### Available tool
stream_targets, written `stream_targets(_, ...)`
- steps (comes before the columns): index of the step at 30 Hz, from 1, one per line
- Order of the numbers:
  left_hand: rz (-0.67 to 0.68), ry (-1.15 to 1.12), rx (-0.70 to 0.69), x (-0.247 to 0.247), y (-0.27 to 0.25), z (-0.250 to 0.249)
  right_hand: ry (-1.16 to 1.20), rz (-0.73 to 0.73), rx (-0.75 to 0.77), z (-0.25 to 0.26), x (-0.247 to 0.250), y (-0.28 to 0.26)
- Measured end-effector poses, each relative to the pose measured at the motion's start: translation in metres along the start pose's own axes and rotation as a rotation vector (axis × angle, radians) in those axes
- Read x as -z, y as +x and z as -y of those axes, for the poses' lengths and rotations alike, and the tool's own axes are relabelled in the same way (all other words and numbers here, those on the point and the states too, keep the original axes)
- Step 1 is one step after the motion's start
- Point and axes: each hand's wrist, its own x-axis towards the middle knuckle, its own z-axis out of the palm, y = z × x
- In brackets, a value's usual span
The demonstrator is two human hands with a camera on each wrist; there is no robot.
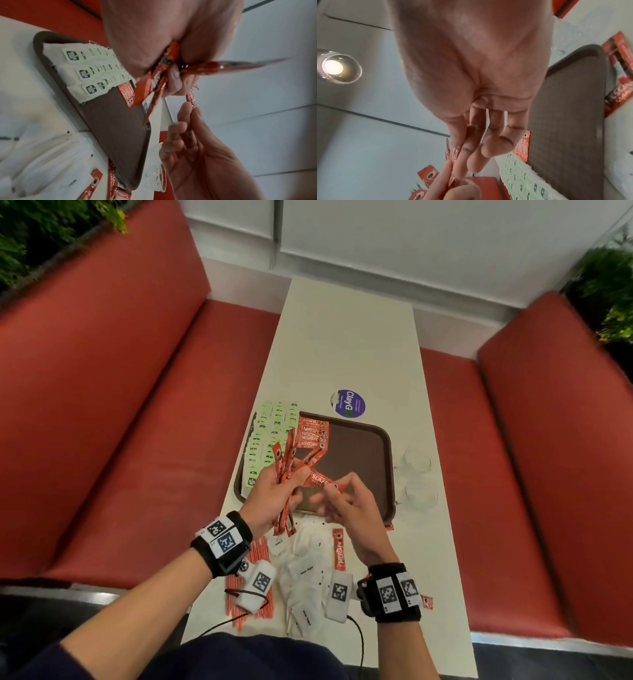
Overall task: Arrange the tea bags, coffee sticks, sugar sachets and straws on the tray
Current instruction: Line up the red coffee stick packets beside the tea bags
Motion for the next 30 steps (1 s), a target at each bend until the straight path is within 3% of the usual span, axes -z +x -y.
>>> stream_targets(5, -0.054, -0.142, 0.066, 0.002, 0.012, 0.009, 0.046, -0.135, 0.016, -0.010, 0.002, 0.020)
stream_targets(10, -0.093, -0.043, 0.068, 0.016, 0.024, 0.006, -0.017, -0.139, 0.006, -0.015, 0.016, 0.043)
stream_targets(16, -0.196, -0.106, 0.131, 0.042, 0.032, 0.003, -0.372, -0.443, -0.059, -0.049, 0.045, 0.113)
stream_targets(23, -0.225, -0.120, 0.154, 0.050, 0.034, 0.006, -0.660, -0.319, -0.120, -0.083, 0.050, 0.183)
stream_targets(30, -0.226, -0.098, 0.170, 0.047, 0.039, 0.011, -0.757, -0.343, -0.155, -0.086, 0.047, 0.212)
